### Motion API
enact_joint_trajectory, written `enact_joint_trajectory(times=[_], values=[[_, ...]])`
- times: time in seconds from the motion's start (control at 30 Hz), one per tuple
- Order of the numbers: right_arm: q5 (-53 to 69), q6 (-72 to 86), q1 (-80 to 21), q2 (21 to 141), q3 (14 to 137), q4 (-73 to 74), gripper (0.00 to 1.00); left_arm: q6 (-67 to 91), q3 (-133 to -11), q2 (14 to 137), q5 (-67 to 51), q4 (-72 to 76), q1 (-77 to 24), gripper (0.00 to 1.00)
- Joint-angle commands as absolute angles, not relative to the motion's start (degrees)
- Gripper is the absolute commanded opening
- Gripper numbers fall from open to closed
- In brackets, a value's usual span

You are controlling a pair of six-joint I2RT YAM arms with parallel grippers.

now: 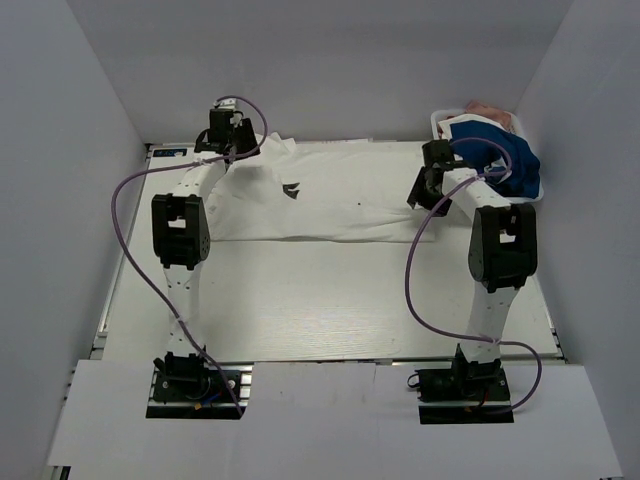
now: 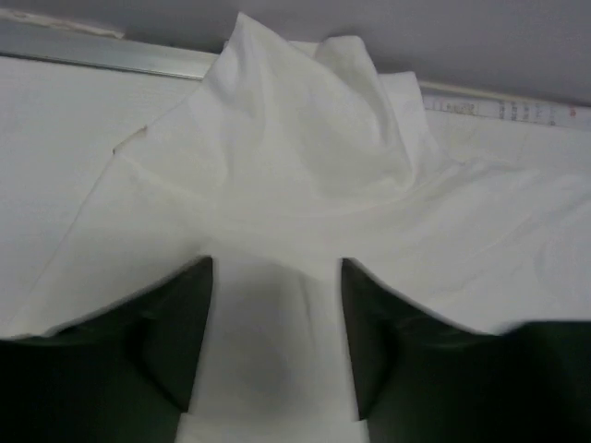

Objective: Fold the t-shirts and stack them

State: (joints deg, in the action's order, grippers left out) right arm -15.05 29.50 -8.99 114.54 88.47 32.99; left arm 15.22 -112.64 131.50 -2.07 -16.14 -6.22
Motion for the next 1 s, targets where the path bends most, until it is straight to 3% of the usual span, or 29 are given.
enact_joint_trajectory(times=[0.0,0.03,0.17,0.23,0.43,0.63,0.8,0.97], values=[[-14.50,26.55,-8.96,114.79,92.02,33.84,0.66,15.90,-124.61,135.78,0.68,-21.49,-5.98,0.76],[-14.33,25.93,-9.23,114.18,92.28,33.66,0.70,16.95,-126.46,136.75,2.88,-23.10,-5.37,1.00],[-11.25,22.86,-11.07,111.36,91.33,32.26,0.80,19.07,-125.70,135.54,2.12,-23.12,-3.96,1.00],[-10.63,22.24,-12.56,109.78,90.71,31.73,0.90,20.21,-123.41,131.86,2.11,-23.12,-3.96,1.00],[-10.99,22.41,-15.73,107.75,84.29,28.92,0.90,21.97,-102.86,119.90,2.11,-21.88,-3.96,1.00],[-5.72,23.46,-15.73,112.93,82.26,23.55,0.90,27.41,-83.88,116.28,-2.27,-20.93,-3.96,1.00],[-5.27,22.59,-15.64,115.75,81.22,22.06,0.90,27.95,-79.46,115.75,-2.81,-23.64,-3.96,1.00],[-5.71,23.99,-15.73,108.75,68.94,20.22,0.90,29.88,-69.10,111.90,0.43,-27.24,-3.96,1.00]])
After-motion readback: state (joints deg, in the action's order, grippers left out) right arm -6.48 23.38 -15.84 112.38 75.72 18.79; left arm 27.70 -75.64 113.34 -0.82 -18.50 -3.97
